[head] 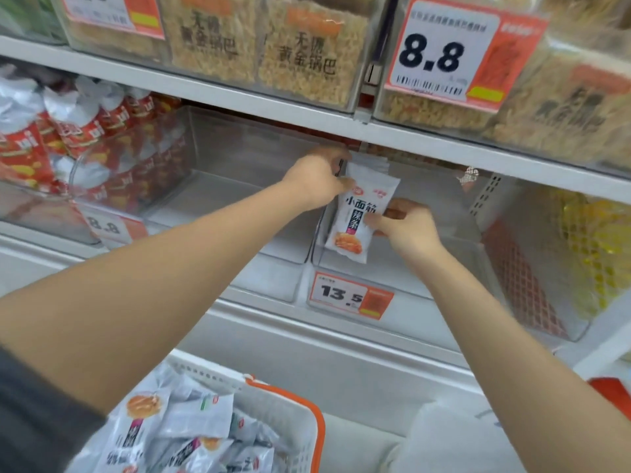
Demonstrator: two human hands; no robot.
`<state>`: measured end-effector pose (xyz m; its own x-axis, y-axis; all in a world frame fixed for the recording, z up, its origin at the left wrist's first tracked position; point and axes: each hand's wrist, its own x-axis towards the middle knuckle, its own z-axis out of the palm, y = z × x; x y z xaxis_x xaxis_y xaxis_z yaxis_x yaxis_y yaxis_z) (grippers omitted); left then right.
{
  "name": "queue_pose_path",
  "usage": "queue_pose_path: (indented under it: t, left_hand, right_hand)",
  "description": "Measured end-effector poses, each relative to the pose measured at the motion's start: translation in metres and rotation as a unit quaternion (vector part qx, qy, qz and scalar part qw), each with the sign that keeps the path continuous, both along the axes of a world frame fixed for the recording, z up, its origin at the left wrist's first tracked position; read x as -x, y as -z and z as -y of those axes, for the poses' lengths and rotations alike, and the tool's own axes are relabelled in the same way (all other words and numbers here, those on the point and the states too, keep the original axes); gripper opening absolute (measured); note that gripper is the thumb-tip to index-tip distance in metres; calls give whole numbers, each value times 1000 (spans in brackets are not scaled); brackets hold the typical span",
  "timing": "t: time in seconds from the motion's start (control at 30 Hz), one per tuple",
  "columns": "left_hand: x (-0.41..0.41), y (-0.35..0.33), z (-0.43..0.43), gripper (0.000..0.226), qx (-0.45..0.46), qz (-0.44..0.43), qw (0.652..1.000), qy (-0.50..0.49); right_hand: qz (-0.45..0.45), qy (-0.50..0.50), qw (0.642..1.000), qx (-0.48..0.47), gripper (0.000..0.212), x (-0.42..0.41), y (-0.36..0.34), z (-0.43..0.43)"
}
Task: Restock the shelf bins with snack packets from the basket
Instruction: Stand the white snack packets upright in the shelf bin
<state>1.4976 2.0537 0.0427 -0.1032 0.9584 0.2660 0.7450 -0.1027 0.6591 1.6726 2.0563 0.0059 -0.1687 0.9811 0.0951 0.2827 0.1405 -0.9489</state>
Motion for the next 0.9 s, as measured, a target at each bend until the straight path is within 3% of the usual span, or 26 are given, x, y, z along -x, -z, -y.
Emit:
queue_pose_path:
  t: [0.07, 0.17, 0.23, 0.37, 0.57, 0.67, 0.77, 0.9]
  left_hand:
    - [4, -1, -14, 37, 30, -89, 996, -9]
    - [4, -2, -29, 17, 50, -149, 987, -35]
    - [0, 0, -36, 17, 58, -169, 982, -55]
    - [-5, 2, -40, 23, 68, -163, 982, -73]
    - [-4, 4, -34, 24, 75, -93, 990, -71]
    - [-3, 3, -20, 28, 52, -45, 996, -50]
    - [-2, 7, -3, 31, 31, 0, 998, -47]
    - [-6, 14, 37, 29, -20, 40, 997, -67]
  right_hand:
    - [25, 1, 999, 24, 20, 4, 12, -10]
    - [58, 23, 997, 43, 24, 5, 24, -23]
    - [74, 30, 995, 53, 21, 5, 28, -29]
    - [159, 18, 985, 68, 41, 9, 29, -31]
    - [116, 21, 987, 111, 47, 9, 30, -27]
    - [149, 26, 982, 115, 53, 4, 27, -23]
    - [182, 43, 981, 59, 48, -2, 19, -9]
    - [175, 57, 975, -122, 29, 0, 13, 31]
